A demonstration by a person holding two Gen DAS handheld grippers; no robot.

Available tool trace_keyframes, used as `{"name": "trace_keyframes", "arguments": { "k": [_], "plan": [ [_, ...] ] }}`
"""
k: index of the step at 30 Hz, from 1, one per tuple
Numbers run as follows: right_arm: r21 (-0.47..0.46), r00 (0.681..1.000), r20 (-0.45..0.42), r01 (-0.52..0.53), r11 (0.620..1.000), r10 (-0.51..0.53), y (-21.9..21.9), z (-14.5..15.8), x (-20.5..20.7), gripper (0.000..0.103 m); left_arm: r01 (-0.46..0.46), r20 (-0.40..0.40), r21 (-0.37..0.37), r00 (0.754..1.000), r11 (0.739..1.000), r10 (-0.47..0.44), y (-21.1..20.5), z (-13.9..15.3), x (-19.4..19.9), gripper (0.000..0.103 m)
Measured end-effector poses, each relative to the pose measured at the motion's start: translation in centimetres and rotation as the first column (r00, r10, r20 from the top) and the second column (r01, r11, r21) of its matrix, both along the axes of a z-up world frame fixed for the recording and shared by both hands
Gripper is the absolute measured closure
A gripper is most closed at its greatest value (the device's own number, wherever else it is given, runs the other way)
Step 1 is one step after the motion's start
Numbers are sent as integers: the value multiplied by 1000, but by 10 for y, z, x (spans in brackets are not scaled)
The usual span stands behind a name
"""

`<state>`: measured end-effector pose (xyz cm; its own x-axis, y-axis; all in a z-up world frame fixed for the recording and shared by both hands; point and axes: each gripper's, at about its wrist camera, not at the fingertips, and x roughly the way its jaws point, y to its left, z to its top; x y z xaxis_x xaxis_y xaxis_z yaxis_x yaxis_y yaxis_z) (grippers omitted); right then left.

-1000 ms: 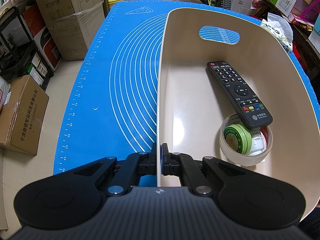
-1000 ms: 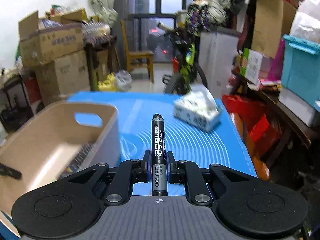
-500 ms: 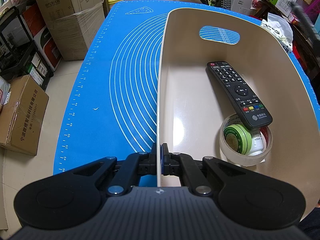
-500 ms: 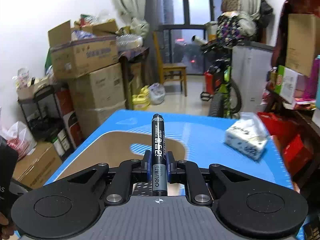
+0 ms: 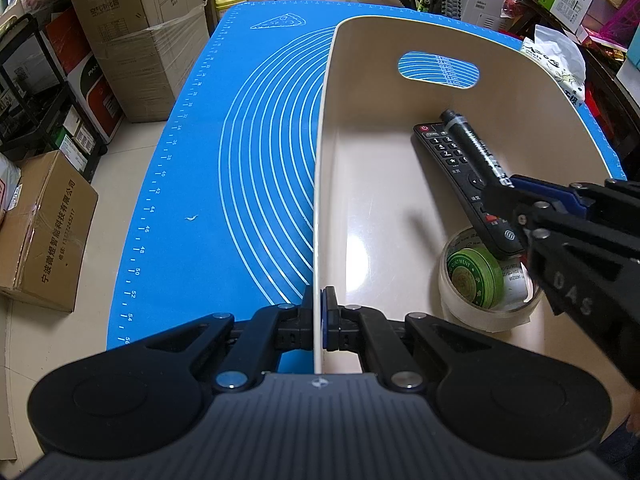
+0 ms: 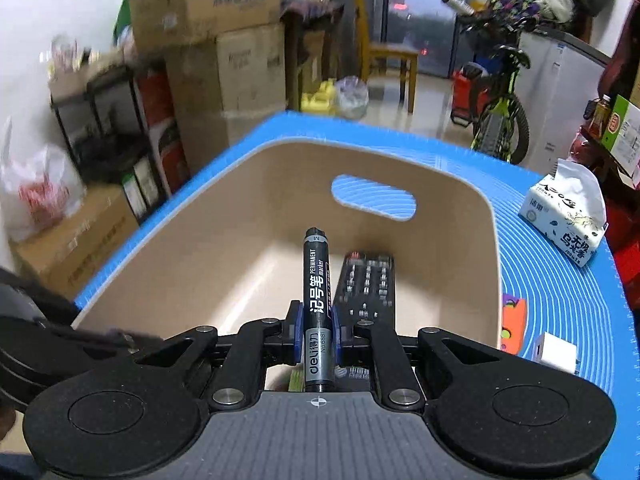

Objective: Organize rigid objects
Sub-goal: 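Lower the black marker into the basket beside the remote and release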

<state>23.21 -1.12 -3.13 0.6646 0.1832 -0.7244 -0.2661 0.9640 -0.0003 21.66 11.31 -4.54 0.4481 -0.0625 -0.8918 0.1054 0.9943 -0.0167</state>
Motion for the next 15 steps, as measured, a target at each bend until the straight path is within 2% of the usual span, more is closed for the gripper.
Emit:
{"name": "trace_keyframes", "arguments": {
  "k": [8,11,12,14,15],
  "plan": [
    [-35,989,-143,-33,999,28,10,-13,10,78,1,0,0,1000,1000,-1,0,0,0,100],
    [-58,987,-156,-45,997,35,11,-20,6,77,1,0,-1,1000,1000,-1,0,0,0,100],
    [-58,988,-152,-38,998,29,10,-20,6,71,2,1,0,1000,1000,-2,0,0,0,100],
    [-29,991,-135,-23,999,19,6,-15,5,55,1,1,-2,1000,1000,-1,0,1,0,100],
    [-17,992,-128,-18,1000,16,4,-12,4,42,0,0,-3,1000,1000,0,0,1,0,100]
  ]
}}
